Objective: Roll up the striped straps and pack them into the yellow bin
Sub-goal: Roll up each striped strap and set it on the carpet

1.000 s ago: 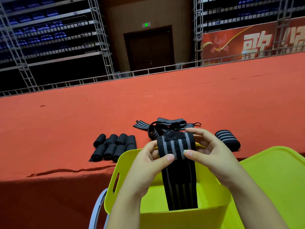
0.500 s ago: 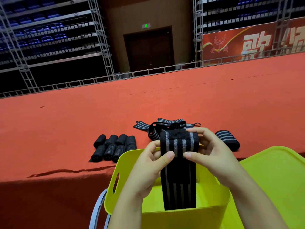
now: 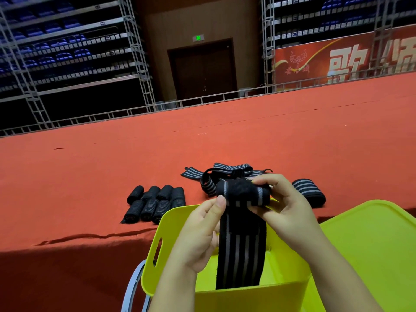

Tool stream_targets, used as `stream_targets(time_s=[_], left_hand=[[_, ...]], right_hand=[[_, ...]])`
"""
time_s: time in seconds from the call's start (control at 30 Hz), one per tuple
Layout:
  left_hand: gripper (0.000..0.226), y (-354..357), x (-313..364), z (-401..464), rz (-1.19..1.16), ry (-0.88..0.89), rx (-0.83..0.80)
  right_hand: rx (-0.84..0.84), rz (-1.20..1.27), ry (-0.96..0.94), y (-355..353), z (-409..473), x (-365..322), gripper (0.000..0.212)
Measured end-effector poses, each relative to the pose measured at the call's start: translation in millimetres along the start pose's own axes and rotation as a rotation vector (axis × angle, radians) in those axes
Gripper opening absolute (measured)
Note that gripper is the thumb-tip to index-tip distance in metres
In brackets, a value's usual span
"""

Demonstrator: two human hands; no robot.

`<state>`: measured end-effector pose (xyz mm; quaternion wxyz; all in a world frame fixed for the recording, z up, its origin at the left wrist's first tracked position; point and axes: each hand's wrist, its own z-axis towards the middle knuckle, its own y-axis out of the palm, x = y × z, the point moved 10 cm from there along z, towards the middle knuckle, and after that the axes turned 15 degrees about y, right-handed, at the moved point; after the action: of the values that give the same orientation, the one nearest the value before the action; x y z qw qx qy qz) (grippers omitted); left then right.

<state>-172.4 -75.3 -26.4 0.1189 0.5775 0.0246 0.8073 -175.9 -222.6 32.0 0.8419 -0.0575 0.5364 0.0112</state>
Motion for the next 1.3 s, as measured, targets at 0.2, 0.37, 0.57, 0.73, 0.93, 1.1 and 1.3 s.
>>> stream_targets(time_s=[0.2, 0.37, 0.57, 0.73, 0.93, 1.1, 1.3], left_hand=[[0.068, 0, 4, 2, -0.039, 0.025, 0.086], [0.054, -5, 7, 4, -0.066, 0.090, 0.092], [0.057, -4, 17, 5, -0.061, 0.141, 0.028], [0.071, -7, 16, 4, -0.059, 0.130, -0.049], [0.067, -6, 16, 0, -0.014, 0.073, -0.061], [0.068, -13, 16, 2, 0.052, 0.108, 0.004], [0.064, -17, 16, 2, 0.076, 0.147, 0.018]], right_hand=[[-0.025, -0.090, -0.110, 9, -2, -2, 0.076], [-0.175, 0.049, 0.095, 15, 0, 16, 0.040], [-0.185, 0.196, 0.364, 15, 5, 36, 0.047], [-0.188, 0.254, 0.382, 14, 4, 39, 0.053], [-0.185, 0.222, 0.254, 13, 6, 28, 0.058], [-0.254, 0.224, 0.253, 20, 5, 29, 0.067], [-0.291, 0.164, 0.420, 23, 2, 40, 0.066]])
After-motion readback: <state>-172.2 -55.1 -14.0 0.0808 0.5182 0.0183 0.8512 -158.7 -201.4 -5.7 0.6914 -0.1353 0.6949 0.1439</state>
